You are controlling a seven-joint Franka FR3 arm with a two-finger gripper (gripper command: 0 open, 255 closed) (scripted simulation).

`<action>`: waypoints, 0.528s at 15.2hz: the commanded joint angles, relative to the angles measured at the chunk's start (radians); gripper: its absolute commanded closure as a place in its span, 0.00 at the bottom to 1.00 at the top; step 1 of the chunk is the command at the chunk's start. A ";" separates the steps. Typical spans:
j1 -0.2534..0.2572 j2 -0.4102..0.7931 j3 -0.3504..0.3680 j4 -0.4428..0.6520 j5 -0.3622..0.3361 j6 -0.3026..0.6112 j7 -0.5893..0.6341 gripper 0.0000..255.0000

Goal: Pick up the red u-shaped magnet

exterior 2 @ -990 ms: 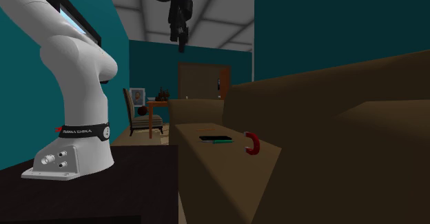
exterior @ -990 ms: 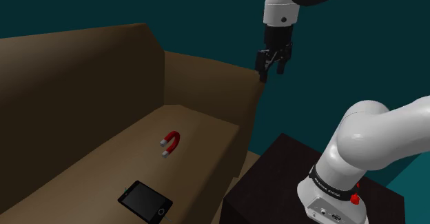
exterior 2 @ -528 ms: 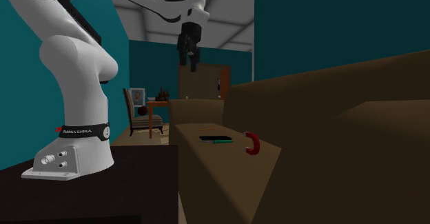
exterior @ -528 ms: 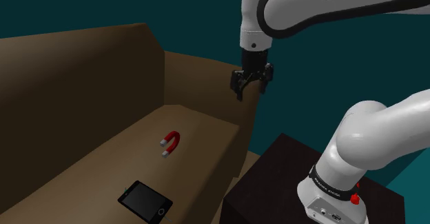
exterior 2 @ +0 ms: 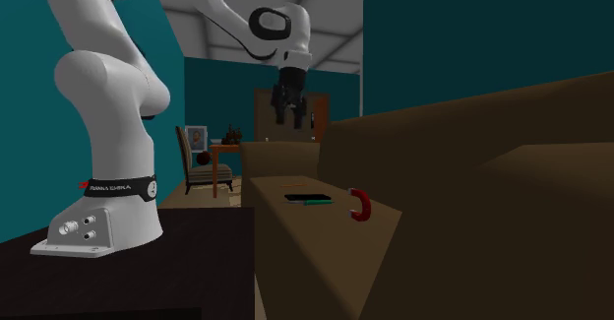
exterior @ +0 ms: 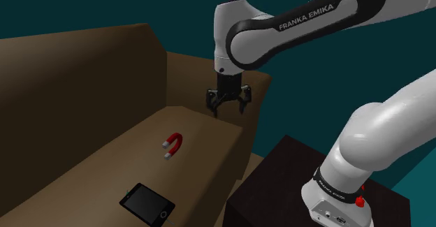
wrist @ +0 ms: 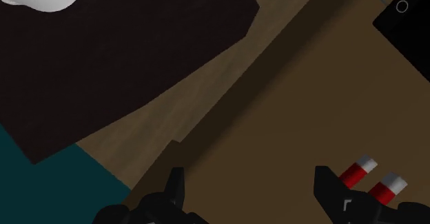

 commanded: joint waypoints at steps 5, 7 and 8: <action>-0.057 0.246 0.100 0.086 -0.057 0.171 0.268 0.00; -0.072 0.336 0.124 0.127 -0.101 0.219 0.366 0.00; -0.078 0.383 0.132 0.149 -0.128 0.240 0.417 0.00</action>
